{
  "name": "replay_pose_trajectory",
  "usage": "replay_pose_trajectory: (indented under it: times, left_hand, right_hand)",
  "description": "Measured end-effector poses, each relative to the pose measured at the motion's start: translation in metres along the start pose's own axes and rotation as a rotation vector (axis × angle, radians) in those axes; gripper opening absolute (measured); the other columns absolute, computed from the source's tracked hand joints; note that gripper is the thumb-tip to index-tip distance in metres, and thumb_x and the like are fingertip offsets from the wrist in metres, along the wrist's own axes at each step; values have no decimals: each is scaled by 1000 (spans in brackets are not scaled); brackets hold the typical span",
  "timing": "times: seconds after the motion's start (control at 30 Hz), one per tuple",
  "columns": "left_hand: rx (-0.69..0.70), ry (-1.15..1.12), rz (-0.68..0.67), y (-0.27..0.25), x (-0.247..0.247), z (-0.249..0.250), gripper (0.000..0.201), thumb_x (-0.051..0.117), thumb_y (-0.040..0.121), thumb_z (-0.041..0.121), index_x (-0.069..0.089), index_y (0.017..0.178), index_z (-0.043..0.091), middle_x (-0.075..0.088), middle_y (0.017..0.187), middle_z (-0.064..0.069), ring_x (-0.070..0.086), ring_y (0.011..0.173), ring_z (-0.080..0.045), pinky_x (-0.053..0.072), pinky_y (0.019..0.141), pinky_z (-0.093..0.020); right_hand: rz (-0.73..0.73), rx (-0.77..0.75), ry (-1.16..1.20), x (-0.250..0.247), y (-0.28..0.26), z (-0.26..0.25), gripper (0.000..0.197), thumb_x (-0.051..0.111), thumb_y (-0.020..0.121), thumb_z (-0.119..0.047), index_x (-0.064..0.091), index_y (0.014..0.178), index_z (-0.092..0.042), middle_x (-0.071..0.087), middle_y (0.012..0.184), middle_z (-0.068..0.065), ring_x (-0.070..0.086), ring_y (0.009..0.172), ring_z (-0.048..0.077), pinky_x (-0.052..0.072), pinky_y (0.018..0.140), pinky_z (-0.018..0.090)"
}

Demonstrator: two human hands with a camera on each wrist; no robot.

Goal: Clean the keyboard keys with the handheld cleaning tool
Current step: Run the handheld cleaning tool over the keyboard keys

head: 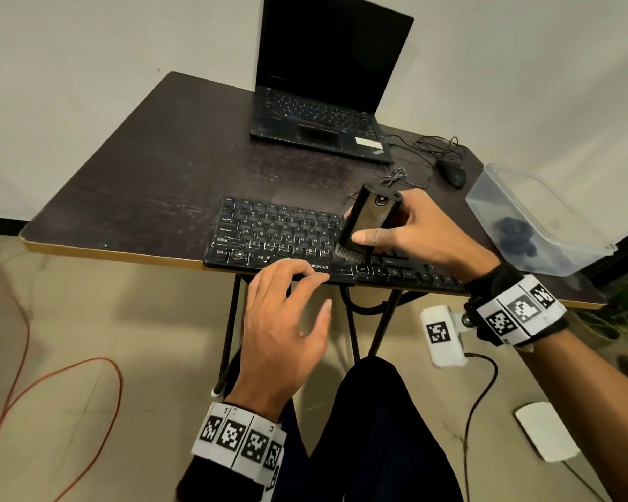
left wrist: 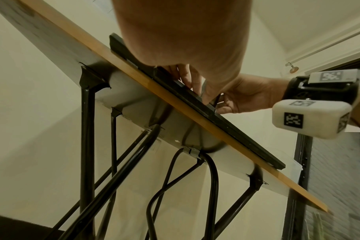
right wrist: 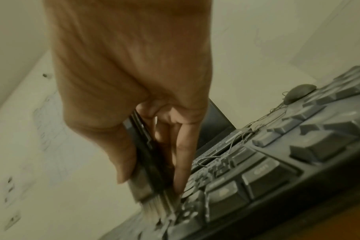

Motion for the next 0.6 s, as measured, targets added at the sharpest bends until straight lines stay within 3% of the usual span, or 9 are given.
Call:
replay_pose_trajectory:
  times: [0.07, 0.2, 0.33, 0.47, 0.53, 0.6]
  left_hand:
    - [-5, 0, 1, 0, 0, -1, 33, 81, 87, 14, 73, 119, 10, 61, 122, -2, 57, 120, -23, 40, 108, -38]
    - [-2, 3, 2, 0, 0, 0, 33, 81, 87, 15, 73, 119, 10, 61, 122, -2, 58, 119, -24, 41, 107, -40]
    - [-4, -11, 8, 0, 0, -1, 31, 79, 88, 14, 73, 118, 10, 61, 122, -3, 58, 119, -24, 40, 108, -40]
    - [-6, -10, 2, 0, 0, 0, 31, 75, 90, 19, 73, 119, 10, 61, 123, -2, 57, 121, -23, 41, 108, -39]
    - [-12, -12, 2, 0, 0, 0, 31, 75, 90, 20, 73, 119, 10, 61, 123, -2, 57, 122, -22, 41, 108, -40]
    - [-16, -14, -2, 0, 0, 0, 31, 75, 90, 20, 73, 119, 11, 61, 124, -1, 56, 122, -21, 41, 108, -40]
  right_hand:
    - [56, 6, -12, 1, 3, 2, 29, 88, 87, -22, 76, 111, -10, 82, 100, 7, 79, 90, 33, 64, 83, 58]
    - [-8, -25, 16, 5, 2, -3, 28, 86, 89, -15, 75, 113, -5, 81, 101, 10, 79, 93, 32, 66, 84, 50]
    - [55, 1, 40, 4, 7, -1, 31, 89, 85, -23, 77, 110, -9, 81, 100, 12, 76, 93, 44, 62, 82, 65]
    - [-32, -14, 59, 8, 6, -6, 27, 87, 88, -18, 78, 113, -13, 81, 104, 15, 75, 98, 47, 61, 87, 66]
    - [17, 3, 42, 8, 8, -5, 29, 90, 85, -26, 79, 110, -15, 81, 101, 14, 74, 96, 49, 58, 83, 71]
    - [41, 4, 46, 9, 10, -7, 29, 89, 86, -21, 77, 111, -11, 82, 101, 12, 76, 97, 44, 61, 83, 66]
Point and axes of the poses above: each hand's wrist, its own y-axis towards the middle knuckle, its own x-axis out of the palm, z = x × y, the point moved 1 cm from there along y, towards the middle knuckle
